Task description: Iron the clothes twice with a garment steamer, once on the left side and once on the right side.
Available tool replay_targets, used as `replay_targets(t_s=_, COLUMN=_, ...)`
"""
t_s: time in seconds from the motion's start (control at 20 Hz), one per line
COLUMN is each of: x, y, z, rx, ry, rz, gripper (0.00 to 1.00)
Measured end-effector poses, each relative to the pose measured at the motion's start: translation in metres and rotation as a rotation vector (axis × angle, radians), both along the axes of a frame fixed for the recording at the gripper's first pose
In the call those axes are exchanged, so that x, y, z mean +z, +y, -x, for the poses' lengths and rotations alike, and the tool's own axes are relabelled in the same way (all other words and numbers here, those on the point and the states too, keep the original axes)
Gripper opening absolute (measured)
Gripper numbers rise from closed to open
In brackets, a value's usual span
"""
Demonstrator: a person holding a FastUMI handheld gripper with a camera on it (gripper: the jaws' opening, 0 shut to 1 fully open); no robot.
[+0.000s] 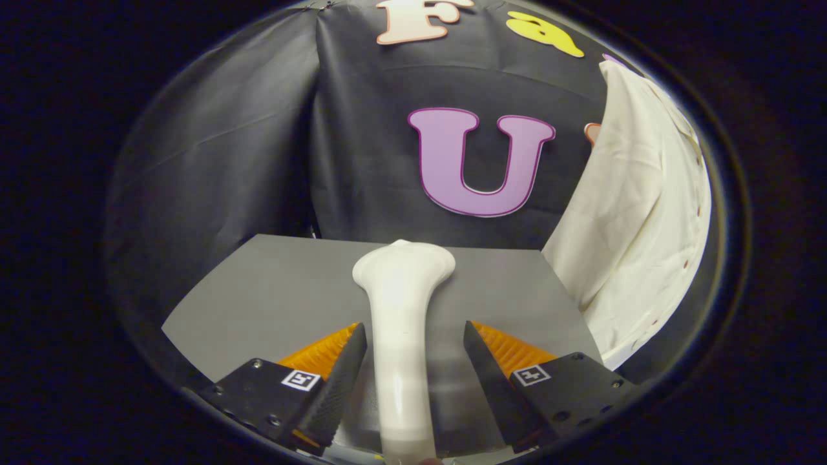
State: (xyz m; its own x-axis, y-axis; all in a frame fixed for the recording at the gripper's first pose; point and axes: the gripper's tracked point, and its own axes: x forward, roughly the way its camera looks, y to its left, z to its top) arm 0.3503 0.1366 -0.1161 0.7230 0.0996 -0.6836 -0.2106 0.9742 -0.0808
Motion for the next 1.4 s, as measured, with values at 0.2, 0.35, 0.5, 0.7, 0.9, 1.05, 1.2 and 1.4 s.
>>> replay_targets(t_s=0.2, x=-0.01, y=0.01, z=0.004, rx=-0.01, ry=0.039, rz=-0.093, gripper=0.72)
replay_targets(t_s=0.35, x=0.0, y=0.004, z=0.003, rx=-0.026, ry=-0.001, rz=-0.13, gripper=0.42)
replay_targets(t_s=0.5, x=0.026, y=0.007, z=0.005, rx=-0.014, ry=-0.093, rz=-0.197, gripper=0.4)
replay_targets(t_s=0.7, x=0.06, y=-0.002, z=0.02, rx=-0.001, ry=-0.17, rz=-0.243, gripper=0.39)
replay_targets(t_s=0.9, x=0.094, y=-0.016, z=0.056, rx=-0.07, ry=-0.314, rz=-0.236, gripper=0.37)
replay_targets(t_s=1.05, x=0.118, y=-0.025, z=0.077, rx=-0.108, ry=-0.376, rz=-0.284, gripper=0.37)
replay_targets(t_s=1.2, x=0.148, y=-0.036, z=0.089, rx=-0.108, ry=-0.422, rz=-0.291, gripper=0.37)
replay_targets(t_s=1.4, x=0.17, y=-0.073, z=0.097, rx=-0.129, ry=-0.477, rz=-0.183, gripper=0.37)
